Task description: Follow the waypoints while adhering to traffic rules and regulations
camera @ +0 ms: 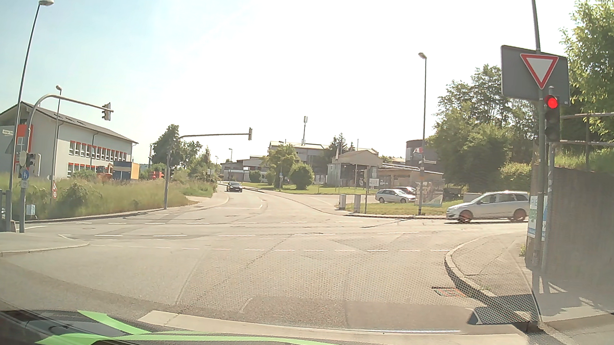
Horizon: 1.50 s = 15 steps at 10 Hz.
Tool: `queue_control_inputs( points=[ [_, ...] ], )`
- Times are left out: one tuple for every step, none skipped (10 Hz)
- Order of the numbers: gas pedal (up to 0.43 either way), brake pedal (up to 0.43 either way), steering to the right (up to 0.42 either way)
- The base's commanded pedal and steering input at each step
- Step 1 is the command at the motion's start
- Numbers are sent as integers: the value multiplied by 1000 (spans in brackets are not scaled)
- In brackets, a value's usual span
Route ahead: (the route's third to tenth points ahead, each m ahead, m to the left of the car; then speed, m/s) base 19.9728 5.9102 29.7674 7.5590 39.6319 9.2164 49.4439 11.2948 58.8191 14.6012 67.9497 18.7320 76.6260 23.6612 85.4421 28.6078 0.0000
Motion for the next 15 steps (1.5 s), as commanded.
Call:
queue_control_inputs(
  points=[
    [0, 213, 3],
    [0, 213, 3],
    [0, 213, 3],
    [0, 213, 3],
    [0, 213, 3],
    [0, 213, 3],
    [0, 213, 3],
    [0, 213, 3],
    [0, 213, 4],
    [0, 213, 4],
    [0, 213, 4],
    [0, 213, 4],
    [0, 213, 4],
    [0, 213, 4],
    [0, 213, 4]
  ],
)
